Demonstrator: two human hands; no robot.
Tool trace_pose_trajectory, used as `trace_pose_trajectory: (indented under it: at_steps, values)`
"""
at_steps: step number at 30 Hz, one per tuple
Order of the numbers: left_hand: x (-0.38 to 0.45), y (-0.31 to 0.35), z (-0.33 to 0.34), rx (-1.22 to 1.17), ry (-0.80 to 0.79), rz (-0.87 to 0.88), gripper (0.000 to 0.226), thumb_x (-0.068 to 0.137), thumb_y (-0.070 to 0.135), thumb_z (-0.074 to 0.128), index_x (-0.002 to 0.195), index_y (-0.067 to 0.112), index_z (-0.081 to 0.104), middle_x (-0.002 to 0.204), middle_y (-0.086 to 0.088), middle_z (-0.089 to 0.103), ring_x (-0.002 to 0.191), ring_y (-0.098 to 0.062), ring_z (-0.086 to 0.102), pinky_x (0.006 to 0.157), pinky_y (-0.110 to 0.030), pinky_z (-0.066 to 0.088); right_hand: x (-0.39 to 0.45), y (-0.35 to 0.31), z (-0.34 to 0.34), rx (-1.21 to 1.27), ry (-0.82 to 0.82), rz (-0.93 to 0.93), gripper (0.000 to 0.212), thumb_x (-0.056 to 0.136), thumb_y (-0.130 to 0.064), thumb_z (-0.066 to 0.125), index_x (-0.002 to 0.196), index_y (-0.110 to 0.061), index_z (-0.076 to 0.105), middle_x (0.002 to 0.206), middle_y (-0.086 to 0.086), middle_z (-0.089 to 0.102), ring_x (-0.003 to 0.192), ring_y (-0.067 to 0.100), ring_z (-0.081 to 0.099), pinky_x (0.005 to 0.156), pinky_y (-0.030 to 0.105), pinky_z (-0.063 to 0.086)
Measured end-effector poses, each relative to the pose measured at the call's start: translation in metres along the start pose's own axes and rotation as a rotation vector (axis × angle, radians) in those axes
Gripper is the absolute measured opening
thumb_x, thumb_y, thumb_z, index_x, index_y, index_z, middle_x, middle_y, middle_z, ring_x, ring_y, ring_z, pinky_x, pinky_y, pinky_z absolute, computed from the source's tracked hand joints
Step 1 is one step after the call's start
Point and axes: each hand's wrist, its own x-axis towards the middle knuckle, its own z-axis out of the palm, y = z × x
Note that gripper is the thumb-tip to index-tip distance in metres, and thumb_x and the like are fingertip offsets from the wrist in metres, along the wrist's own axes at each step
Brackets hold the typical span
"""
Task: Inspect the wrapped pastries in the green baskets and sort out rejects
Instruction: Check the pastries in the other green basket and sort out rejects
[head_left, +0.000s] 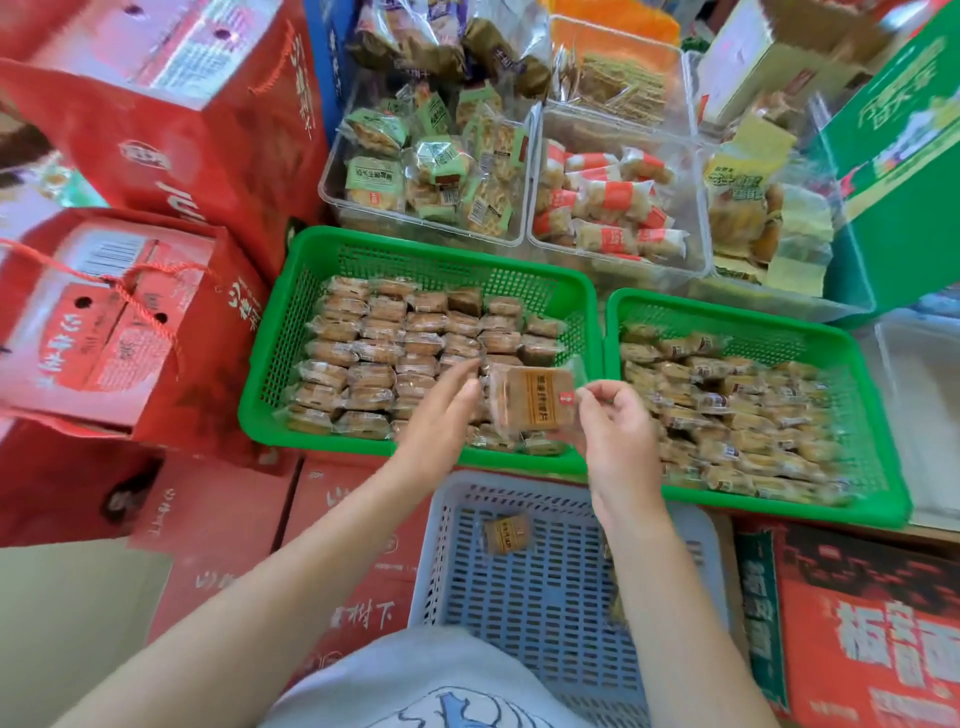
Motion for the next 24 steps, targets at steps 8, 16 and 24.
trace_pose_trajectory:
  at_steps: [8, 16, 24]
  values:
    - [-0.1, 0.03, -0.03, -0.584, -0.105, 0.075, 0.024, 0.087, 0.031, 0.073, 0.108, 0.021, 0.075, 0.112, -0.013, 0.074, 0.102, -0.033, 0.07, 0.074, -0.041, 0.06, -0.083, 0.007, 0.014, 0.035, -0.039, -0.085, 0.015, 0.102, -0.017, 0.054, 0.09, -0.024, 0.057, 0.091, 0.017, 0.068, 0.076, 0.032, 0.068, 0.061, 0.044, 0.058]
    - [-0.137, 0.026, -0.047, -0.625, 0.021, 0.106, 0.032, 0.085, 0.032, 0.063, 0.103, 0.007, 0.074, 0.091, -0.017, 0.076, 0.074, -0.024, 0.072, 0.054, -0.028, 0.058, -0.136, -0.008, 0.014, 0.377, -0.198, 0.021, 0.013, 0.104, -0.012, 0.049, 0.092, -0.017, 0.052, 0.073, 0.014, 0.055, 0.039, 0.013, 0.031, 0.035, 0.022, 0.023]
    - [-0.17, 0.031, -0.068, -0.222, 0.299, 0.337, 0.028, 0.093, 0.024, 0.07, 0.075, 0.004, 0.064, 0.06, -0.007, 0.066, 0.05, -0.018, 0.061, 0.052, -0.033, 0.053, -0.179, -0.006, 0.016, 0.135, -0.088, -0.027, 0.014, 0.104, -0.027, 0.051, 0.102, -0.013, 0.053, 0.07, 0.005, 0.046, 0.052, 0.016, 0.044, 0.051, 0.03, 0.038]
